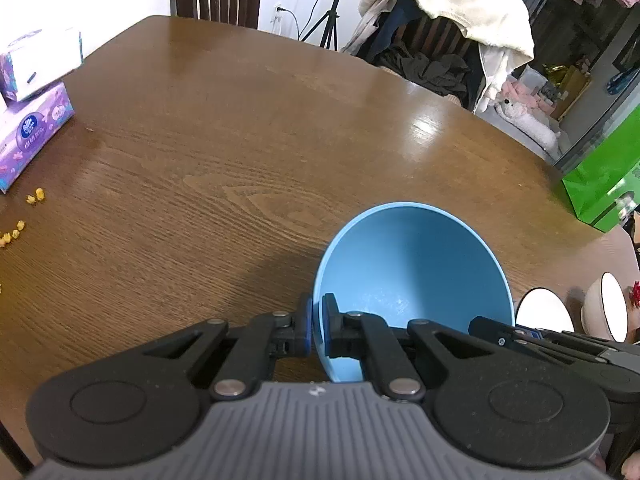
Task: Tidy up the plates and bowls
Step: 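Lift the blue bowl with both grippers and carry it toward the plate stack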
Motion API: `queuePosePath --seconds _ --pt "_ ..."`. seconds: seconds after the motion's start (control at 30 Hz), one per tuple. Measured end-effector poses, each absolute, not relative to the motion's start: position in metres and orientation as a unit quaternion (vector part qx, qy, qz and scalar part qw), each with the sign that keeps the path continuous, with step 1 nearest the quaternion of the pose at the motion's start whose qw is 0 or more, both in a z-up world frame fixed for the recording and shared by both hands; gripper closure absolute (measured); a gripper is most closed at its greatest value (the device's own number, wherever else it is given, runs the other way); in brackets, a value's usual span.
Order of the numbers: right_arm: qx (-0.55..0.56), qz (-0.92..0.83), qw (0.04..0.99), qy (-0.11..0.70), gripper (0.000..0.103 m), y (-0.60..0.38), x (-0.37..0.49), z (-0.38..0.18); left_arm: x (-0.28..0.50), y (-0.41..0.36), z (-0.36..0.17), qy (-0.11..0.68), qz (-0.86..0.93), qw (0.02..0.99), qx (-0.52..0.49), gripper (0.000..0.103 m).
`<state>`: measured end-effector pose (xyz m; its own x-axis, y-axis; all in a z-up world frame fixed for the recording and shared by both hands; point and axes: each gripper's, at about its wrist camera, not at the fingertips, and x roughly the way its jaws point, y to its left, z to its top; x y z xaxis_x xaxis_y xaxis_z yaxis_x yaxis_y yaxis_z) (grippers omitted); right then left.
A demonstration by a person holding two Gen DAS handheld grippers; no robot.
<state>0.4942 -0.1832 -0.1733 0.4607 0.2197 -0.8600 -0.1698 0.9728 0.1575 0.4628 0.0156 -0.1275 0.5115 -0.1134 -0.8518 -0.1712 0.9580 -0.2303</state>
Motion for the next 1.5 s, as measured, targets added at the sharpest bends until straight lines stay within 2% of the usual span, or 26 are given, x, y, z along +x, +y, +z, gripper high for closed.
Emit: queuePosePath --seconds 0.67,1.5 --pt "0.039 0.091 0.878 0.469 0.094 -0.204 0.452 -0.121 0.420 -0.008 -0.074 0.457 -0.017 0.881 -0.123 0.097" --pt "0.082 -0.008 0.899 0.431 0.094 -0.270 0.337 -0.082 0.339 -0.083 -0.031 0.436 -0.127 0.889 -0.061 0.097"
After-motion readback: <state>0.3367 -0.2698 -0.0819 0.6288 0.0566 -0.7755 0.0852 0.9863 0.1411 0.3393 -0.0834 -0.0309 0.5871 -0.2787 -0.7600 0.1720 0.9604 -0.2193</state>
